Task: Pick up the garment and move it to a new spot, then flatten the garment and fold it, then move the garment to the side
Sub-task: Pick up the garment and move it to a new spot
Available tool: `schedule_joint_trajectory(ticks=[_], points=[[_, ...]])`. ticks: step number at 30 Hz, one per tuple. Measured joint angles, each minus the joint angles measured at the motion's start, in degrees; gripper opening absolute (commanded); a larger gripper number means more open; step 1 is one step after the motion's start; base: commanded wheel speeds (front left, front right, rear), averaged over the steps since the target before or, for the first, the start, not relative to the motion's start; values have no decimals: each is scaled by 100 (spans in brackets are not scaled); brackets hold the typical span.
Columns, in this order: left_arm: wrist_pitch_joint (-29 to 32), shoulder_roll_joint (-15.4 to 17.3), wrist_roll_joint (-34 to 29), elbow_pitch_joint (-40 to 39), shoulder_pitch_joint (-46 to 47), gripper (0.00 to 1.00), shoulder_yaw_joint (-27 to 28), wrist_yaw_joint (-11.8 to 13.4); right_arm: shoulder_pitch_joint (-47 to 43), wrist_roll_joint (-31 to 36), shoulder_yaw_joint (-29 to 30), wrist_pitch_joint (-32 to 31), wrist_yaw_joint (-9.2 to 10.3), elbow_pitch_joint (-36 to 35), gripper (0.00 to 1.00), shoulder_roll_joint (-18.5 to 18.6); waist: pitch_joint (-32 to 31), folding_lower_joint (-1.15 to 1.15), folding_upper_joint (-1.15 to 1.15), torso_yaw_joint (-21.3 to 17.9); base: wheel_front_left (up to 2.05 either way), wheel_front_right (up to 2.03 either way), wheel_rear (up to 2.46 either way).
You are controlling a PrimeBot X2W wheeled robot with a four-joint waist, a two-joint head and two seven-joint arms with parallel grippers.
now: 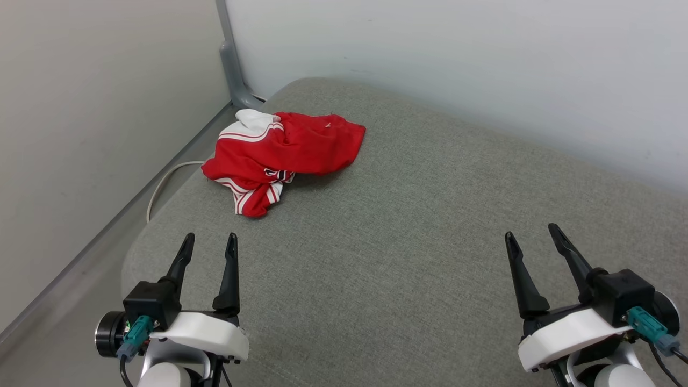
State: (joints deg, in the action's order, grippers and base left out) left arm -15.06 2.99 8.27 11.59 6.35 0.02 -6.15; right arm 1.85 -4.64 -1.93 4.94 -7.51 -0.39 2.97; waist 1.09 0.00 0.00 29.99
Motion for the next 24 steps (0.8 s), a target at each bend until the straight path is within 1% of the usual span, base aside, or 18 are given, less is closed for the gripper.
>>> schedule_joint_trajectory(ticks=[3, 7, 12, 18, 24], points=[[0, 1, 7, 133, 140, 100, 35, -19, 40, 43, 5, -45, 0, -49, 100, 0, 54, 0, 0, 21, 0, 0, 0], [0, 42, 131, 412, 558, 100, 108, -41, 87, 189, 23, -180, 0, -209, 100, -1, 240, 0, 0, -5, 0, 0, 0], [118, 236, 468, 872, 1344, 100, 278, -70, 344, 382, -5, -425, 0, -512, 100, 40, 673, 0, 0, -178, 0, 0, 0], [369, 637, 625, 1061, 2371, 100, 501, -75, 792, 426, 43, -659, -1, -872, 100, 235, 1355, 1, 0, -509, 0, 0, 0], [1055, 1168, 977, 1362, 3327, 100, 612, -96, 1182, 447, 93, -751, -1, -1118, 100, 361, 2084, 1, 0, -908, 0, 0, 0]])
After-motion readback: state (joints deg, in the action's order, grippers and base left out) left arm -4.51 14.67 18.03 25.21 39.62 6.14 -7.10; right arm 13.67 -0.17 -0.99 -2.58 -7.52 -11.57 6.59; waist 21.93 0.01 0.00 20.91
